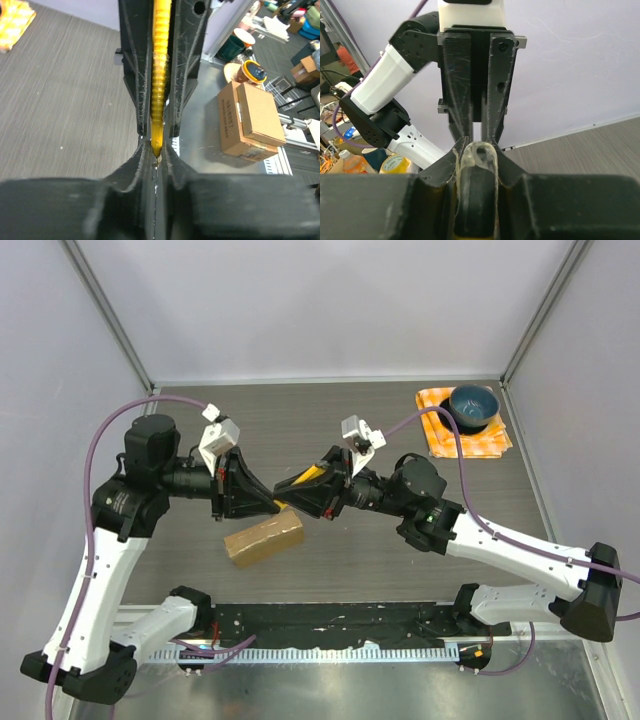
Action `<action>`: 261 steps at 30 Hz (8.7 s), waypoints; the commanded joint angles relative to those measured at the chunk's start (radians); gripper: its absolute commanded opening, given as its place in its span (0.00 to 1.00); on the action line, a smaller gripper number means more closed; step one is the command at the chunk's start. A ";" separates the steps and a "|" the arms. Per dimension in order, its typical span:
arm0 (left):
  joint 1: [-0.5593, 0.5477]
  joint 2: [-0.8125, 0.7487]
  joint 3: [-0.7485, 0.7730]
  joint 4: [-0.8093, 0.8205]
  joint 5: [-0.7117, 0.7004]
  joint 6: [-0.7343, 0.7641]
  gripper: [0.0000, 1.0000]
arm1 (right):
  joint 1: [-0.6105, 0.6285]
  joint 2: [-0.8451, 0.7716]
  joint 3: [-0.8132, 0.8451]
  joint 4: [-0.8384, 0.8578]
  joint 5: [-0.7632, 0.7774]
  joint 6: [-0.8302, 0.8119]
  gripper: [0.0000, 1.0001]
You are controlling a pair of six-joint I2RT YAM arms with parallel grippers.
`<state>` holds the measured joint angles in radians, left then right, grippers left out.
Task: Unpack the express box
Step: Adjust the knife, then cut the express box at the center of the board.
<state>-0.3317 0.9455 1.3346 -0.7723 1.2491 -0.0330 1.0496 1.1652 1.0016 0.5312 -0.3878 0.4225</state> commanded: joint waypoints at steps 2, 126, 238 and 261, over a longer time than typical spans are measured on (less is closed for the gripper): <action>-0.001 0.021 0.104 -0.192 -0.193 0.183 0.43 | -0.002 -0.028 0.029 -0.120 0.119 -0.073 0.01; -0.127 0.225 -0.607 0.126 -0.959 0.410 0.47 | 0.214 0.482 -0.353 0.452 1.058 -0.179 0.01; -0.250 0.058 -0.646 -0.044 -1.019 0.489 0.55 | 0.254 0.307 -0.343 0.273 1.127 -0.171 0.01; -0.250 0.055 -0.643 -0.050 -1.014 0.487 0.47 | 0.254 0.364 -0.357 0.254 1.113 -0.137 0.01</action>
<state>-0.5858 1.0183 0.6926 -0.8394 0.2104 0.4557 1.2995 1.5181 0.6430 0.7685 0.7128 0.2760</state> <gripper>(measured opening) 0.490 0.241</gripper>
